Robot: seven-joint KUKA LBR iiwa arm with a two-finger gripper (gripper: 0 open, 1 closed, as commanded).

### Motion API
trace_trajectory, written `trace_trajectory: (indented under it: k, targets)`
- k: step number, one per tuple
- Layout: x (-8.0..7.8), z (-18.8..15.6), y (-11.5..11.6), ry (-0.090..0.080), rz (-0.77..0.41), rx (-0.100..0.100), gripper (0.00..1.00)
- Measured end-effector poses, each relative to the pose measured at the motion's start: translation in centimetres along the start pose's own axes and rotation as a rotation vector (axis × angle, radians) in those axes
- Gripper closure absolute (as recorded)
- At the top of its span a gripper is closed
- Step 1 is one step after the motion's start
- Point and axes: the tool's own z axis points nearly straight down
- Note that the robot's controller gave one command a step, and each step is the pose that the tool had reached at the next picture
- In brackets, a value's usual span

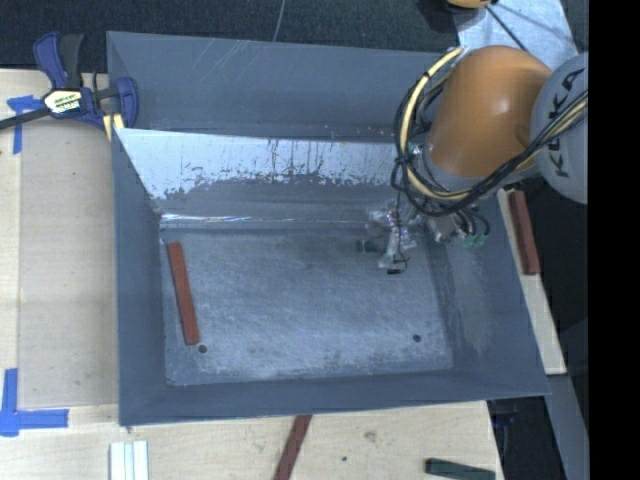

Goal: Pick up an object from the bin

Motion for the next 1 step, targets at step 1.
trace_trajectory:
  k: [1]
  targets:
    - [-0.80, -3.57, -0.63, 0.002, -0.020, -0.001, 1.00]
